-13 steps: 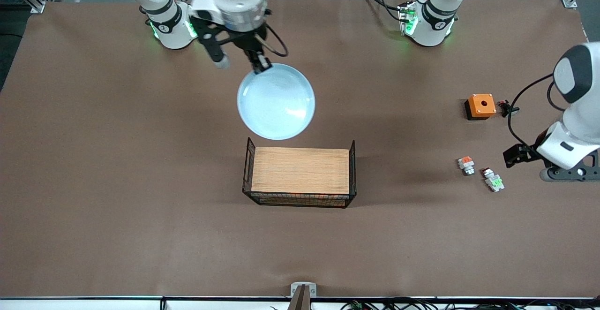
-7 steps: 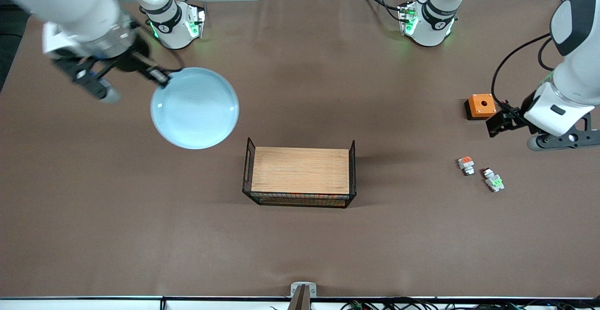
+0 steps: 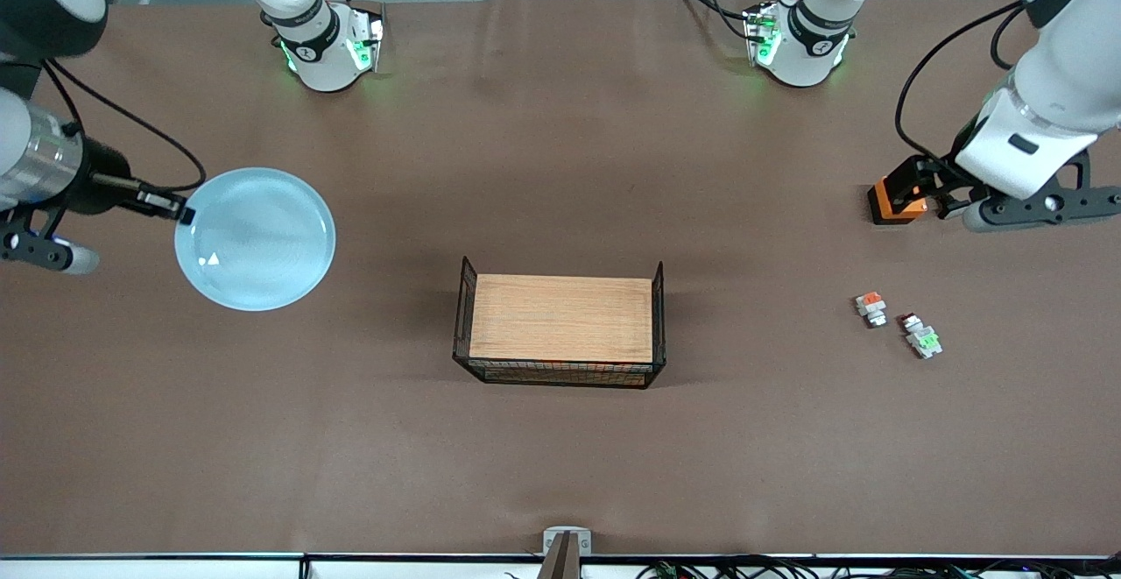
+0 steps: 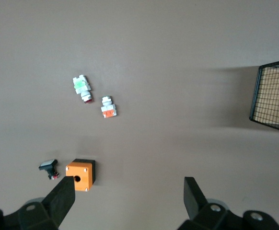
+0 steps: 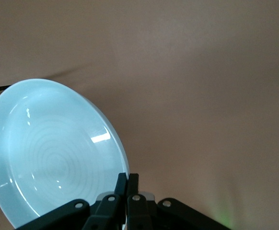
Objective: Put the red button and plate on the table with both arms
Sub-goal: 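Carry the plate beside the basket and lower it with the right gripper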
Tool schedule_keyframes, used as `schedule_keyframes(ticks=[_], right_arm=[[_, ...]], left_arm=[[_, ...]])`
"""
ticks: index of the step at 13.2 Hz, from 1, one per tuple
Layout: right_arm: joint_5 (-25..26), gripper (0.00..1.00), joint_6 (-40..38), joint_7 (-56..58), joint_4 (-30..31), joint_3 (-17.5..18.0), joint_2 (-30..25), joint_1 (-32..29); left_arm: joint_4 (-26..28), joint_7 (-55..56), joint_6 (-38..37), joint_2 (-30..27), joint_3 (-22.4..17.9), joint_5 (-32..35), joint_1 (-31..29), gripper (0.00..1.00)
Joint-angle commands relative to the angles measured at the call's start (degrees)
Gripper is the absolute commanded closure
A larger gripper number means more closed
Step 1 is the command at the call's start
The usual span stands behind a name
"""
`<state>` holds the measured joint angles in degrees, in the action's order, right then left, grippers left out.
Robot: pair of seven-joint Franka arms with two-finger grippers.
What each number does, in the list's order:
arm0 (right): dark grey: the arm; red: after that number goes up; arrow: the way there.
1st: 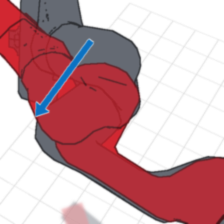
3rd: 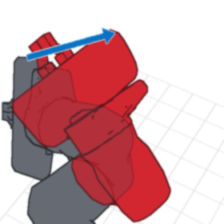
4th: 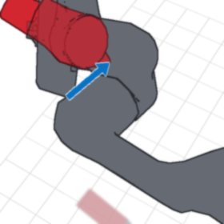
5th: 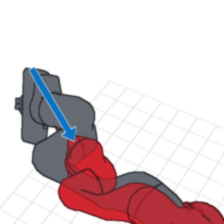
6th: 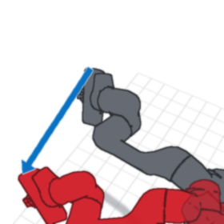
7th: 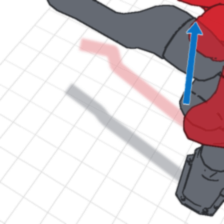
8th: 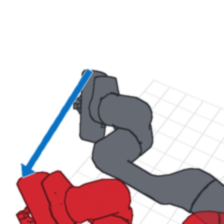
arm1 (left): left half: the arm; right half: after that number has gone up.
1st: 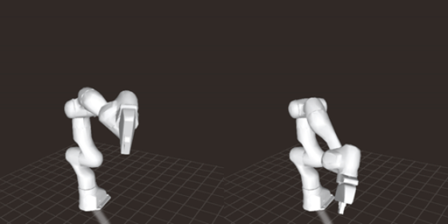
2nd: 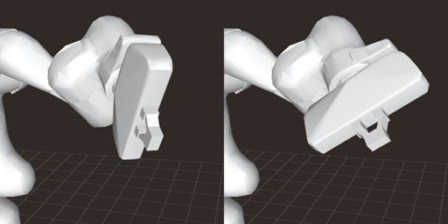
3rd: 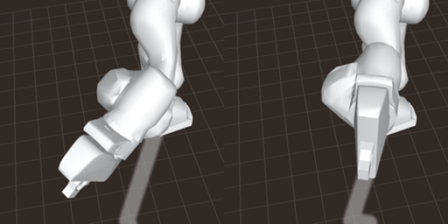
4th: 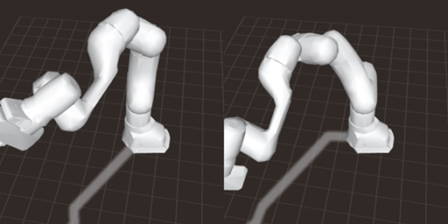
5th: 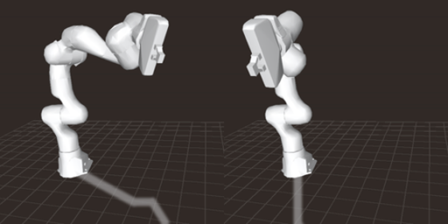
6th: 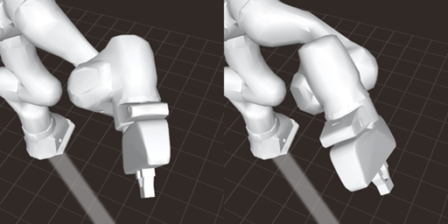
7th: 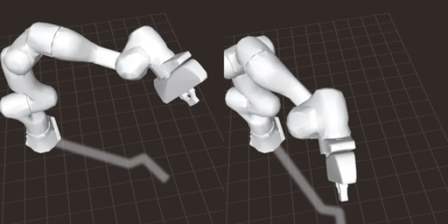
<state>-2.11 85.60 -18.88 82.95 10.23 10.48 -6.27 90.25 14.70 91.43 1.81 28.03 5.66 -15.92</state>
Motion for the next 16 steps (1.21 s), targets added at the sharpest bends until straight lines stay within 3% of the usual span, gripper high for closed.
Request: schedule_keyframes(ticks=[1,2,4,7,9,13,16], right_arm=[[0.1,1.00,5.8,9.5,5.4,1.1,0.8,-4.1],[0.5,1.00,7.0,13.2,6.3,1.1,2.4,-5.5],[0.6,1.00,10.9,18.9,7.7,1.1,5.3,-8.6],[0.6,1.00,18.5,26.1,11.4,1.1,8.8,-12.5],[0.5,1.00,22.5,28.8,13.1,1.1,12.0,-15.1],[0.5,1.00,28.2,37.9,13.7,1.1,19.5,-18.9],[0.6,1.00,30.5,38.1,14.6,1.1,22.9,-19.7]], left_arm=[[-3.4,-0.7,-3.7,-0.5,-0.5,-1.2,-0.4,0.00],[-3.3,-0.7,-3.8,-0.8,-1.8,-1.2,0.5,0.00],[-2.8,-1.2,-5.8,-1.8,-11.0,-1.3,9.5,0.00],[0.5,-2.7,-6.4,-5.5,-23.9,-8.2,18.0,0.00],[3.0,-3.7,-6.4,-7.6,-29.4,-8.1,23.1,0.00],[3.9,-3.8,-6.4,-8.1,-28.5,-7.8,22.9,0.00],[3.1,-3.6,-6.2,-7.8,-23.5,-7.5,18.5,0.00]])
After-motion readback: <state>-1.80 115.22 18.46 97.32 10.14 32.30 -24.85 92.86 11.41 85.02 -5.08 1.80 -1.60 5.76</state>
